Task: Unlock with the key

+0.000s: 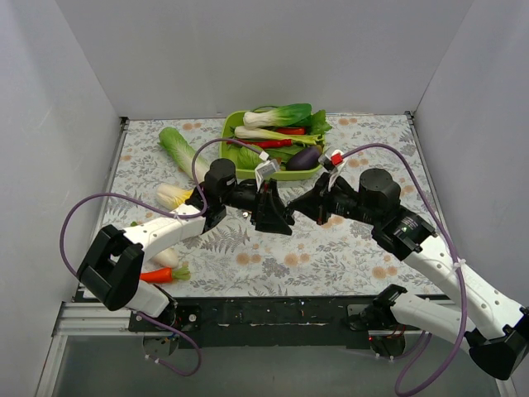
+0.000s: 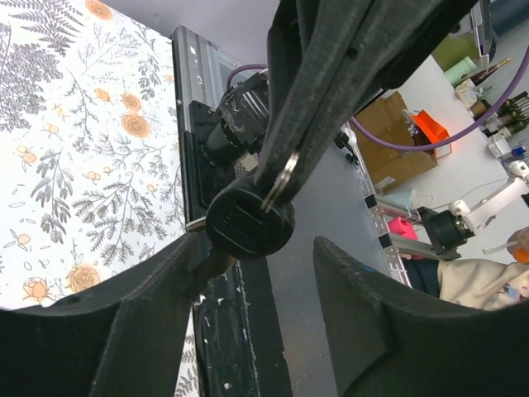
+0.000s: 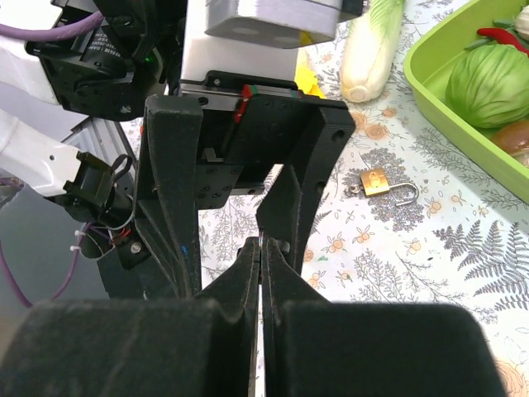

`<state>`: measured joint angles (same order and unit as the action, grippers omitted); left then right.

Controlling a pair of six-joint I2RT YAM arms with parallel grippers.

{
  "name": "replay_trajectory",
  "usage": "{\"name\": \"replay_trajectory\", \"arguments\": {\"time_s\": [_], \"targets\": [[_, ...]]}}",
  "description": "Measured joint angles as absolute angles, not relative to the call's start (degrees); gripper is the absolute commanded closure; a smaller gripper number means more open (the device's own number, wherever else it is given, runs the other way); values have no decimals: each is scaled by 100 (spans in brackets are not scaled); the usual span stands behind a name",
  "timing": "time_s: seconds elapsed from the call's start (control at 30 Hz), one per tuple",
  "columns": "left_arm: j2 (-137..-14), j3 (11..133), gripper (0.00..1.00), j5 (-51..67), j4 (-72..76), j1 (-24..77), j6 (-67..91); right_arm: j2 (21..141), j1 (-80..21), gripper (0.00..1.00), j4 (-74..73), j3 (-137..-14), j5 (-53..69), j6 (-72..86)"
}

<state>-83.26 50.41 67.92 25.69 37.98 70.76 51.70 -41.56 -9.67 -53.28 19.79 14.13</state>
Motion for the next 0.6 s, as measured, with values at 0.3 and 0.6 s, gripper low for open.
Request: {"name": "replay_trajectory", "arguments": {"time_s": [0.3, 0.6], "targets": [[-8326, 5155, 43, 6628, 2069, 3798, 6740, 5162, -3916, 99, -982, -5325, 2027, 1450], [-8326, 5168, 24, 6184, 1739, 3798, 6447, 5120, -3791, 99, -1015, -5325, 2167, 1470]]}}
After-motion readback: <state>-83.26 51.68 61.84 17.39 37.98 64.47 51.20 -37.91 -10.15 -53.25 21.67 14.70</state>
